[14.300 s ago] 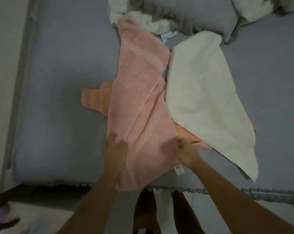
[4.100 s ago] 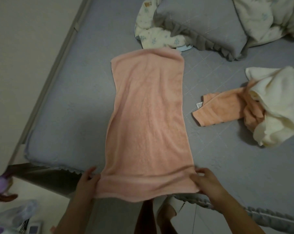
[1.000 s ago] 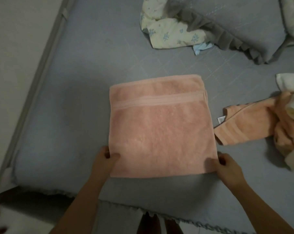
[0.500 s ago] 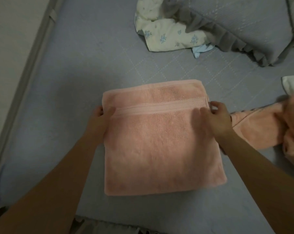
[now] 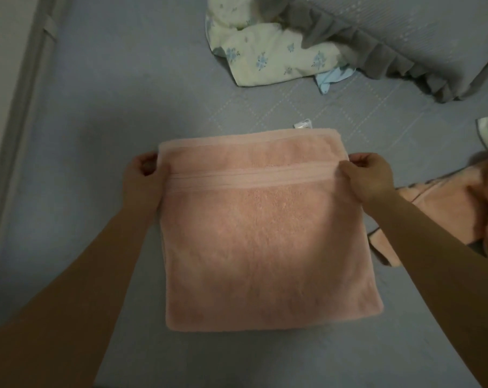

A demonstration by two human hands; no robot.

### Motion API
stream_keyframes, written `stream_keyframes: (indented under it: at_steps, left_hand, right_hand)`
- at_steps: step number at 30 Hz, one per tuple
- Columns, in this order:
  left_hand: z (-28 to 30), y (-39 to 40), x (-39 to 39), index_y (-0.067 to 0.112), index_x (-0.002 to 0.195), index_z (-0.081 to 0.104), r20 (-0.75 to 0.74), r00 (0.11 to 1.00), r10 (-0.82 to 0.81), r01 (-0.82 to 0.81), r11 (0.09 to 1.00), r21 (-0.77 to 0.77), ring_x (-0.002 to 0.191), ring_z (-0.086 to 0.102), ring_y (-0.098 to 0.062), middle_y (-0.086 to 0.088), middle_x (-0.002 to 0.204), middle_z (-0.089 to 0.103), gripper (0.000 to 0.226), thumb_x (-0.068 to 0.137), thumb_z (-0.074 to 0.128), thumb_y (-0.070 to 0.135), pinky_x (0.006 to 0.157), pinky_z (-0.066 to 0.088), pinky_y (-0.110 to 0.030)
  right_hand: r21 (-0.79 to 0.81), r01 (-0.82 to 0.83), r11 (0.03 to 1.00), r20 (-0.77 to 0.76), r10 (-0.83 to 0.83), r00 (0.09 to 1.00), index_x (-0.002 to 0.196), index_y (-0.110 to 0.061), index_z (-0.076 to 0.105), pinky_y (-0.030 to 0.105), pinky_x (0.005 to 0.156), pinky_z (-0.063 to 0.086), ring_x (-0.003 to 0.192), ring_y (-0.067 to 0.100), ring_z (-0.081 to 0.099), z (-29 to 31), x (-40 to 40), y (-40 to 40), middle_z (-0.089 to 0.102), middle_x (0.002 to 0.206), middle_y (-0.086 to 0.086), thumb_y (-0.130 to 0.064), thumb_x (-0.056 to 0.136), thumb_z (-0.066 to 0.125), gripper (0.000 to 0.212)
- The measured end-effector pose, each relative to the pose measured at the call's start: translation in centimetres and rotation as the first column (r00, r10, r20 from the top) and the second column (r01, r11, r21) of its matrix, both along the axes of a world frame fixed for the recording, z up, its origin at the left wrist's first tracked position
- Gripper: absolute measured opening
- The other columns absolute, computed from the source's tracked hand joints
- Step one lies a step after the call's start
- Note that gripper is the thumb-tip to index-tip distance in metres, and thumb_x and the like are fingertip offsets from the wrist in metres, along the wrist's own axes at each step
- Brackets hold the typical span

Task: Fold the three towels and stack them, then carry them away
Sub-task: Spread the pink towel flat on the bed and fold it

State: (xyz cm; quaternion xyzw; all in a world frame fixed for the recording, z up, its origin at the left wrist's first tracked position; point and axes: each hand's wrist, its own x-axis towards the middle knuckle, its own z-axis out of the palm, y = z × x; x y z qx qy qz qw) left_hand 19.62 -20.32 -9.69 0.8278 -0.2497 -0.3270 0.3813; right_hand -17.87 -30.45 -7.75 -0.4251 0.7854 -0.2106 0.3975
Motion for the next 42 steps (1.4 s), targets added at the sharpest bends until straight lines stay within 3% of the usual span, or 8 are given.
stream_keyframes:
  at_steps: [4,10,13,16,20,22,33,42]
  left_hand:
    - [-0.1,1.0,-1.3,0.014,0.132,0.049,0.208,0.977,-0.05,0.051,0.999,-0.001,0.077,0.058,0.001,0.007,0.094,0.061,0.05,0.089,0.063,0.035,0.074,0.046,-0.015]
    - [0.1,4.2,-3.7,0.019,0.135,0.049,0.302,0.951,-0.067,0.062,0.998,0.027,0.109,0.059,-0.027,-0.006,0.119,0.06,0.042,0.094,0.056,0.026,0.092,0.042,-0.027]
    - [0.9,4.0,-5.5,0.018,0.15,0.034,0.597,0.751,-0.282,0.198,0.959,0.203,0.14,0.033,-0.034,-0.014,0.154,0.035,0.063,0.09,0.052,0.013,0.116,0.024,-0.047]
    - [1.1,3.3,-10.5,0.023,0.155,0.019,0.638,0.518,-0.57,0.522,0.801,0.292,0.152,0.008,-0.028,-0.01,0.164,0.013,0.063,0.096,0.041,0.028,0.122,0.012,-0.049]
    - [-1.9,5.6,-14.2,0.018,0.157,0.01,0.522,0.292,-0.802,0.659,0.564,0.497,0.152,-0.001,-0.03,-0.01,0.166,0.001,0.069,0.095,0.033,0.038,0.121,0.01,-0.054]
    - [-3.5,8.0,-12.5,0.022,0.157,0.007,0.522,0.251,-0.815,0.655,0.54,0.529,0.153,-0.004,-0.028,-0.007,0.166,-0.002,0.067,0.099,0.027,0.047,0.122,0.006,-0.053]
    - [-0.9,7.2,-5.5,0.016,0.155,0.02,0.52,0.462,-0.718,0.455,0.695,0.556,0.151,0.007,-0.034,-0.015,0.164,0.01,0.086,0.081,0.045,0.051,0.119,0.003,-0.058]
    - [-2.7,-2.8,-11.5,0.029,0.156,-0.002,0.501,0.215,-0.838,0.685,0.495,0.534,0.152,-0.008,-0.026,-0.003,0.166,-0.008,0.07,0.096,0.018,0.06,0.119,0.001,-0.054]
  right_hand:
    - [0.105,-0.074,0.992,-0.002,0.075,0.997,0.09,-0.018,0.066,0.027,0.064,0.046,0.065,0.01,0.06,0.0,0.1,0.7,0.064,0.074,-0.005,-0.055,0.073,0.067,0.041]
    - [0.001,-0.147,0.989,-0.164,0.145,0.976,0.08,-0.016,0.061,0.014,0.045,0.034,0.062,0.01,0.054,0.4,0.3,0.3,0.055,0.066,-0.009,-0.032,0.084,0.064,0.016]
    - [-0.111,-0.097,0.989,-0.224,0.07,0.972,0.114,-0.017,0.062,0.005,0.077,0.043,0.103,0.023,0.061,1.0,1.5,0.8,0.065,0.098,-0.005,-0.028,0.089,0.054,0.028]
    - [-0.17,-0.507,0.845,-0.524,0.359,0.773,0.151,-0.01,0.025,0.048,0.12,0.015,0.146,0.034,0.02,1.1,5.0,4.3,0.027,0.157,0.018,-0.031,0.093,0.039,0.063]
    - [0.006,-0.951,0.309,-0.549,0.796,0.255,0.155,-0.009,0.013,0.055,0.12,0.01,0.151,0.03,0.002,-1.8,10.1,11.9,0.008,0.164,0.013,-0.037,0.098,0.032,0.066]
    - [0.105,-0.974,0.201,-0.579,0.809,0.104,0.156,-0.011,0.009,0.053,0.12,0.011,0.151,0.029,0.0,-3.7,8.8,12.7,0.004,0.164,0.011,-0.049,0.099,0.024,0.07]
    - [0.273,-0.758,0.592,-0.663,0.687,0.298,0.154,-0.005,-0.001,0.051,0.12,-0.004,0.15,0.028,-0.011,-1.9,0.6,4.1,-0.007,0.164,0.014,-0.042,0.097,0.02,0.072]
    - [0.188,-0.859,0.476,-0.625,0.733,0.269,0.155,-0.01,-0.006,0.051,0.121,-0.004,0.15,0.029,-0.013,-3.0,6.5,2.4,-0.012,0.164,0.012,-0.052,0.098,0.023,0.076]
